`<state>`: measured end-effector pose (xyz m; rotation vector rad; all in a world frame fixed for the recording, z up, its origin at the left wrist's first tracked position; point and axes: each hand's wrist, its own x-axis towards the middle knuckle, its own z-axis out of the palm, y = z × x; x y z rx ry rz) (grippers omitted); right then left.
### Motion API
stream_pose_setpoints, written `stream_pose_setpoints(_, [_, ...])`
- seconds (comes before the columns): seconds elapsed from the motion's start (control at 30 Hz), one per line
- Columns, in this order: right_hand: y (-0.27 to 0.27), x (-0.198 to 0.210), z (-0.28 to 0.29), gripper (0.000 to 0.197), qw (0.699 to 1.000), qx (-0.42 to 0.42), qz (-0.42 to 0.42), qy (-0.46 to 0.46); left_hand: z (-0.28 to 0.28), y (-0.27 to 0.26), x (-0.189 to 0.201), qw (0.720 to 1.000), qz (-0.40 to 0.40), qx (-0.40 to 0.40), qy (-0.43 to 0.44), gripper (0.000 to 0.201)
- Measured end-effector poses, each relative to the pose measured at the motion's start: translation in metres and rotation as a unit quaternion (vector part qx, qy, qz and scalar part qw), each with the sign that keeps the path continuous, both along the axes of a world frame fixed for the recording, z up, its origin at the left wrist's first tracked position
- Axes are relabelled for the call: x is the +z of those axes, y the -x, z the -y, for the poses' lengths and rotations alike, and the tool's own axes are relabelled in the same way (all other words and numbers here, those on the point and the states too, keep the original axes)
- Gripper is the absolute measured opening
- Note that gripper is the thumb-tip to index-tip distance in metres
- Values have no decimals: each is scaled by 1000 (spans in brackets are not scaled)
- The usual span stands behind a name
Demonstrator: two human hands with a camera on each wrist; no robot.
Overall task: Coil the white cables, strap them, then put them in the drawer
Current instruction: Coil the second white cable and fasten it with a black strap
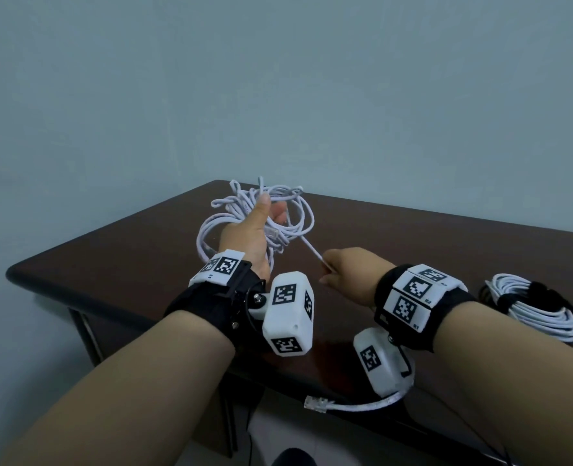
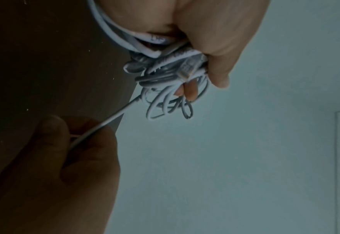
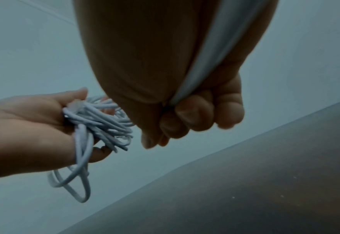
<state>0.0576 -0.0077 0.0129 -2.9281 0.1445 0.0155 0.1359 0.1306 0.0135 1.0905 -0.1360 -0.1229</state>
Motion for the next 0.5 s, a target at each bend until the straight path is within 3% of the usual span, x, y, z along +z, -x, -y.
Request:
stream_pose_setpoints(0.1, [4,7,-10,17,999,30,-4,12,0,0,0,998,13,42,-36,33])
stream_pose_setpoints(0.23, [11,16,-21,8,995,73,-45,-45,-3,6,3,986,20,108,-126,37])
stream_pose_setpoints(0.3, [13,19,-24,11,992,90,-59,-70,-6,4,2,975,54,104,-191,40])
stream_pose_setpoints(0.43, [13,25,-26,18,993,107,-44,22,-12,0,-3,913,163,25,-374,33])
stream_pose_setpoints(0.5, [12,27,-24,18,991,120,-31,56,-16,0,-5,881,212,-27,-423,29])
